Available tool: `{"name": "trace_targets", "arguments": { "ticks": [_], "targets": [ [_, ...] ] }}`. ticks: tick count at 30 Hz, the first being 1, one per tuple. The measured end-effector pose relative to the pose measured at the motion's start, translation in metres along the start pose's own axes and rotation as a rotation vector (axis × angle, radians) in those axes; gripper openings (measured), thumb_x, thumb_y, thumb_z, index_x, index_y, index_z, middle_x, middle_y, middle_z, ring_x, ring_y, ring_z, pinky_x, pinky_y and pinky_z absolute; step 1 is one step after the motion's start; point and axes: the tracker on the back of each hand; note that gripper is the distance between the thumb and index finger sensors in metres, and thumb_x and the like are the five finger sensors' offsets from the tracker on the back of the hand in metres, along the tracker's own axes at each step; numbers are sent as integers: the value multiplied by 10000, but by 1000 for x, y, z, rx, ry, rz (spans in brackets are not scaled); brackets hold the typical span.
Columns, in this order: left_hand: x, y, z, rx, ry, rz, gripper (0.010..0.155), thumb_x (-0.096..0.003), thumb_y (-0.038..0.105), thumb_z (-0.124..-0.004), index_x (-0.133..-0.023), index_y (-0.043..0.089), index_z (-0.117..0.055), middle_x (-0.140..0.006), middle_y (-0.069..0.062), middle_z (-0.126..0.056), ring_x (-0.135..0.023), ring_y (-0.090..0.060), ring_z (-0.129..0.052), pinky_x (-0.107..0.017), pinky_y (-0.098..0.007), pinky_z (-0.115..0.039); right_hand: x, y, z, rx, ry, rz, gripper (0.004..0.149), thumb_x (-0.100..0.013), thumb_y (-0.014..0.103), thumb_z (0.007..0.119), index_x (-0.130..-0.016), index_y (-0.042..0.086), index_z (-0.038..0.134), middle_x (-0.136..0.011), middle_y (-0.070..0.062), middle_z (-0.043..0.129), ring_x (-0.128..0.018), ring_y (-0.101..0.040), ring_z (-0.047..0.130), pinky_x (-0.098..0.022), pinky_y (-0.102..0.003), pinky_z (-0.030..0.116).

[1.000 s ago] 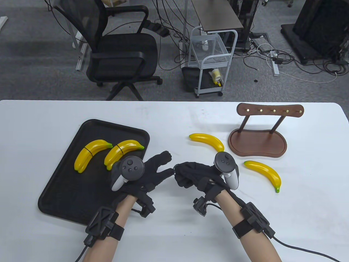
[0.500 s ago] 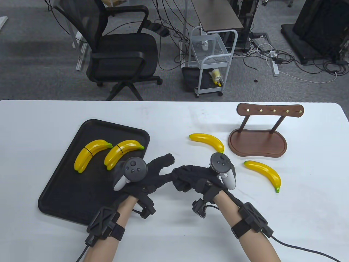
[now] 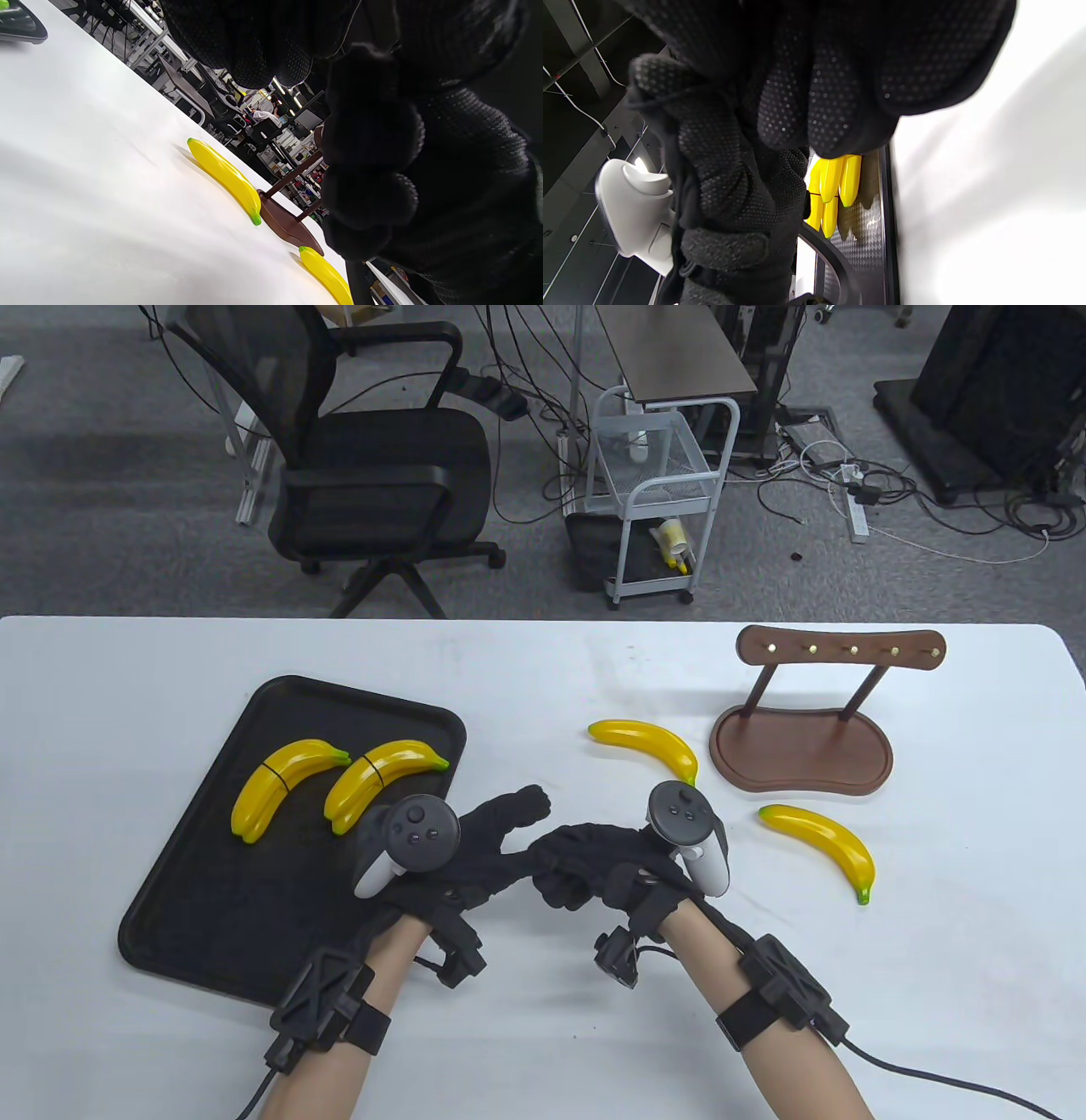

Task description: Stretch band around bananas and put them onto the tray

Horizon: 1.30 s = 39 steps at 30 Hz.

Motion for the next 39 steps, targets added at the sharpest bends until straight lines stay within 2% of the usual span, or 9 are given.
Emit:
{"name": "trace_targets", "arguments": {
  "ticks": [10, 24, 30, 39],
  "targets": [
    [0, 4, 2, -9, 12, -9, 812, -455, 703, -641, -1137, 282, -508, -1173, 22, -674, -1059, -284, -763, -829, -475, -621, 1, 6, 2, 109, -36, -26, 376, -586, 349, 751, -803, 66, 874, -646, -104, 1001, -472, -271, 1029, -336, -449, 854],
    [2, -3, 11, 184, 12, -29, 747, -453, 676, -624, -1098, 305, -574, -1109, 44, -748, -1002, -260, -822, -802, -467, -663, 8, 23, -16, 340, -210, -68, 376, -579, 355, 760, -804, 78, 877, -653, -98, 1000, -482, -278, 1026, -344, -451, 853],
    [1, -5, 12, 275, -12, -45, 738, -435, 678, -623, -1076, 313, -617, -1108, 38, -762, -1003, -272, -829, -795, -477, -670, 11, 29, -22, 358, -264, -94, 376, -576, 356, 763, -807, 83, 876, -658, -95, 997, -486, -276, 1026, -349, -451, 852],
    [0, -2, 9, 295, -55, -58, 675, -433, 649, -644, -1023, 326, -701, -1085, 51, -804, -999, -284, -846, -784, -490, -677, 12, 29, -25, 398, -323, -104, 376, -576, 351, 754, -835, 96, 851, -696, -97, 975, -522, -283, 1010, -373, -460, 843]
  ]
}}
Point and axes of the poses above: the tracker on the back of each hand, its own y axis roughly to the thumb side, its own x axis roughly from the fingertips to the wrist, z = x × y
